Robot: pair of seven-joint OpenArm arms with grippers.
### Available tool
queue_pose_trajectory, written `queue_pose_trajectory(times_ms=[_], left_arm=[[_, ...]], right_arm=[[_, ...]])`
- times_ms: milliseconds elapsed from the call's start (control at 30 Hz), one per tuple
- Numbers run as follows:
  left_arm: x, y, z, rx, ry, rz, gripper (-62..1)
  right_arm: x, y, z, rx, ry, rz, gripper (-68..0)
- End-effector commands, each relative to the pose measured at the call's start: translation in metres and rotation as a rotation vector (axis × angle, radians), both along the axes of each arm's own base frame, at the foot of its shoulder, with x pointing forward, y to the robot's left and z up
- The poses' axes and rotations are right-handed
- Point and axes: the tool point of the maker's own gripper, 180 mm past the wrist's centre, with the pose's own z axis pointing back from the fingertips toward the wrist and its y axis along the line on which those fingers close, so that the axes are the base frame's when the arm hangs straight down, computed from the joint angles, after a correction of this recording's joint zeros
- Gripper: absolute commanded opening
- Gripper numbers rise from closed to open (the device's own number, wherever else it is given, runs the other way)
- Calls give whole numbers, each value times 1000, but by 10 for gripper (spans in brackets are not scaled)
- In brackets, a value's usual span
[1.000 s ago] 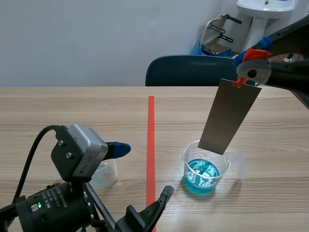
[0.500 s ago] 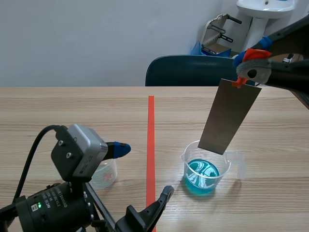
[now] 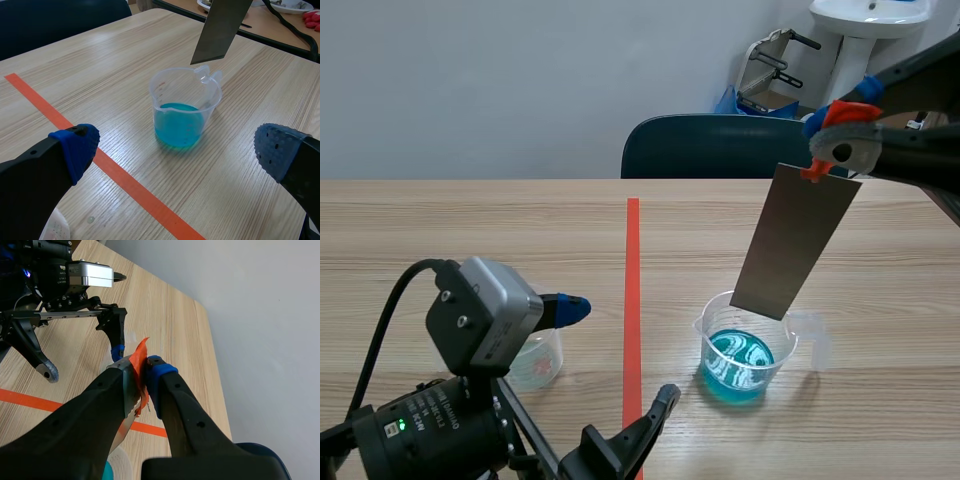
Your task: Do the redox reaction experiment
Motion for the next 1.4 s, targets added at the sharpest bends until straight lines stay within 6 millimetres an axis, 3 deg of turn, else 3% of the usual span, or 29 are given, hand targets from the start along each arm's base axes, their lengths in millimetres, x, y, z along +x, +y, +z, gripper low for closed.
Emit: queue_pose_trajectory(times_ms=[0,1067,1100,1200,1267,1367], left_arm=[[1,-4,9,-37,-16,1,14],[2,-4,14,-63,-26,5,14],[2,-4,14,-63,-25,4,-6],[3,-6,14,-63,-19,11,-293],[6,-7,14,-62,-24,27,-446],[9,-11,17,-64,-40,34,-571]], right_arm=[[-1,1,12,28,-16,15,-668],[-1,1,12,28,-16,15,-668],[-1,1,12,28,-16,15,-668],[-1,1,12,28,-16,15,-668],[-1,1,13,28,-16,15,-668],[-1,1,13,28,-16,15,-668]])
